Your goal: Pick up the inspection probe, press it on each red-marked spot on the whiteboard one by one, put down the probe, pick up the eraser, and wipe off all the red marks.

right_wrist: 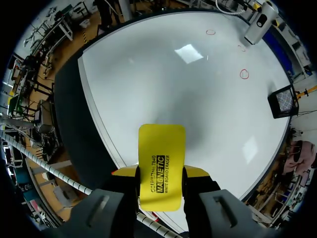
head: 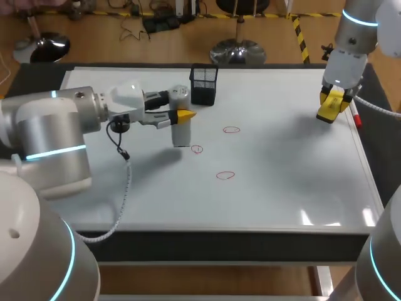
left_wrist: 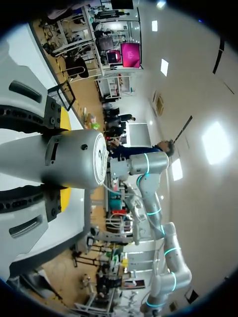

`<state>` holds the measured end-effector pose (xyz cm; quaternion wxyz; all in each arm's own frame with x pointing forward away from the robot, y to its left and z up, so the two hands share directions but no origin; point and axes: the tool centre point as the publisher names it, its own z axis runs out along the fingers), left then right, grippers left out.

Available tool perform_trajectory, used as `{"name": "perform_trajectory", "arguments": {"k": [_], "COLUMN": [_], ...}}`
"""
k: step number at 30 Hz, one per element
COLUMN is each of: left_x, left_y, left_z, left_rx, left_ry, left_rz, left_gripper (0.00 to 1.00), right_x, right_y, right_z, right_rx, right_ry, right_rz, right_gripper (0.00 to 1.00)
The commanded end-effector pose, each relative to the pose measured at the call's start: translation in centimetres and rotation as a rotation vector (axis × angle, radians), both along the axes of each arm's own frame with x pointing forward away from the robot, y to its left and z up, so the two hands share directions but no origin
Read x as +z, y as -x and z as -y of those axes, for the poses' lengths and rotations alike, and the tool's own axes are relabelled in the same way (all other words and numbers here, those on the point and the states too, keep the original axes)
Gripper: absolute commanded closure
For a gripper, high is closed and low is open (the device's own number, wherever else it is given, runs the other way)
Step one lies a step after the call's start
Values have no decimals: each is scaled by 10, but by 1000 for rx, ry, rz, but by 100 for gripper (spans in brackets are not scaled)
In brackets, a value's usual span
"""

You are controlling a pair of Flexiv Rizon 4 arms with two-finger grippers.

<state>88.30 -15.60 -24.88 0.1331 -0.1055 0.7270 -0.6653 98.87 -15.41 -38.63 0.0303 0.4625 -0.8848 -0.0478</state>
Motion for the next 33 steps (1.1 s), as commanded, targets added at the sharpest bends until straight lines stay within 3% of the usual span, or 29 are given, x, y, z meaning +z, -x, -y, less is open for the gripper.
{"name": "perform_trajectory", "arguments": {"k": [1, 20, 33], "left_x": [9, 19, 19], "left_y": [21, 69, 73], "left_z": [-25, -134, -186], "left_rx": [68, 244, 295], "left_ry": [1, -36, -52], "left_rz": [18, 30, 44], "left_gripper": [100, 100, 100], "right_x": [1, 1, 1], "right_y": [0, 0, 0], "right_z": [1, 1, 1], "right_rx": [2, 2, 2], "right_ry": [2, 2, 2], "right_rz": [0, 0, 0], "right_gripper": [100, 100, 100]}}
